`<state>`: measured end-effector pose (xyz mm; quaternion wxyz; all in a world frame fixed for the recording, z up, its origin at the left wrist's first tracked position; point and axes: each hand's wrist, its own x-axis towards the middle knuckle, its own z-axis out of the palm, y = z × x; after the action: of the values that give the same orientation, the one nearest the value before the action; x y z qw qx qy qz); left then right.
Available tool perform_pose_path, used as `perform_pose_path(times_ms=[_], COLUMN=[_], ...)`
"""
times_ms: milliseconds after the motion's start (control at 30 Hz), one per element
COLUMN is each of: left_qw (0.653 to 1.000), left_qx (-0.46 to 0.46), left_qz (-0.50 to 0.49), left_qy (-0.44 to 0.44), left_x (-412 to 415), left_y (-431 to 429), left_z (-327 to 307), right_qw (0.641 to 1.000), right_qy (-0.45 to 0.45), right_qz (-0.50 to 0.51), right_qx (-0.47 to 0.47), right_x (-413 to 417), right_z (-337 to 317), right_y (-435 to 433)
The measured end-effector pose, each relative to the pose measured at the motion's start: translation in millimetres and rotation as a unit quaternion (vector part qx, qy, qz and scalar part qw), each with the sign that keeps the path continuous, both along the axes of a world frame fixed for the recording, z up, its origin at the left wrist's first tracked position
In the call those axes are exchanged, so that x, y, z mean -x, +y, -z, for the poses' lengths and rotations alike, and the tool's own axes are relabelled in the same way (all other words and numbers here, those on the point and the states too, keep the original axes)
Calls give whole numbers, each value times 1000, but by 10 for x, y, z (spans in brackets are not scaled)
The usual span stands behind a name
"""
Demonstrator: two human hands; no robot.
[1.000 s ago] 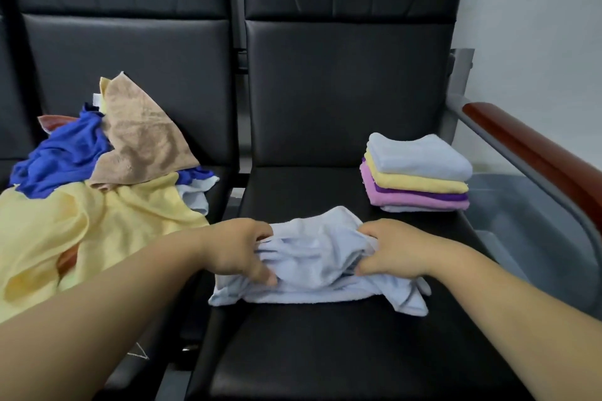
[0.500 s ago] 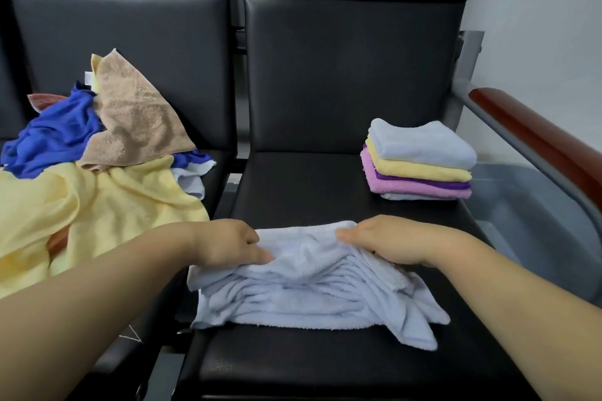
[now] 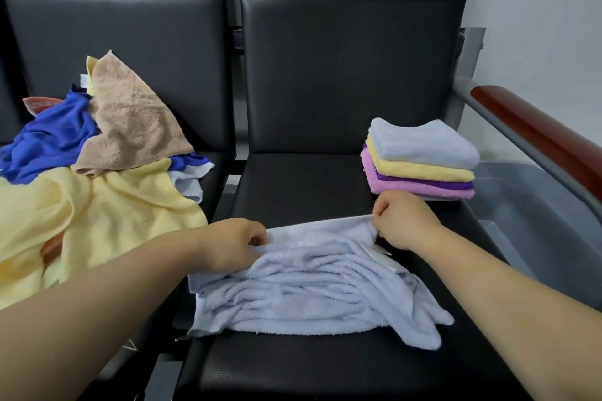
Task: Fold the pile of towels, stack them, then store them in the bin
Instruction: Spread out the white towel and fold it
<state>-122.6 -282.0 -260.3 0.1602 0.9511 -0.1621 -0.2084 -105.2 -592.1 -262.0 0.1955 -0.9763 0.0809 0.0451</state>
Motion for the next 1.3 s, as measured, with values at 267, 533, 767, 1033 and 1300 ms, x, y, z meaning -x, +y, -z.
perform_pose_path(times_ms=[267, 533, 767, 1033, 1300], left_qw=[994, 993, 991, 993, 992], left_qx=[75, 32, 71, -13, -80], left_qz=[-80, -100, -115, -114, -82], left_qy=[-21, -47, 2, -35, -61], left_x=[-95, -39, 16, -45, -109], left_y=[51, 100, 106, 138, 177], left_z=[-13, -122, -171, -48, 86], right_qw=[992, 978, 968, 991, 993], right_qy=[-15, 108, 117, 35, 14], right_qz=[-128, -176, -223, -125, -110], right_qx=[-15, -34, 10, -36, -49], right_x=[113, 265, 277, 166, 97], right_z=[-52, -166, -155, -95, 16], right_y=[128, 248, 223, 129, 158])
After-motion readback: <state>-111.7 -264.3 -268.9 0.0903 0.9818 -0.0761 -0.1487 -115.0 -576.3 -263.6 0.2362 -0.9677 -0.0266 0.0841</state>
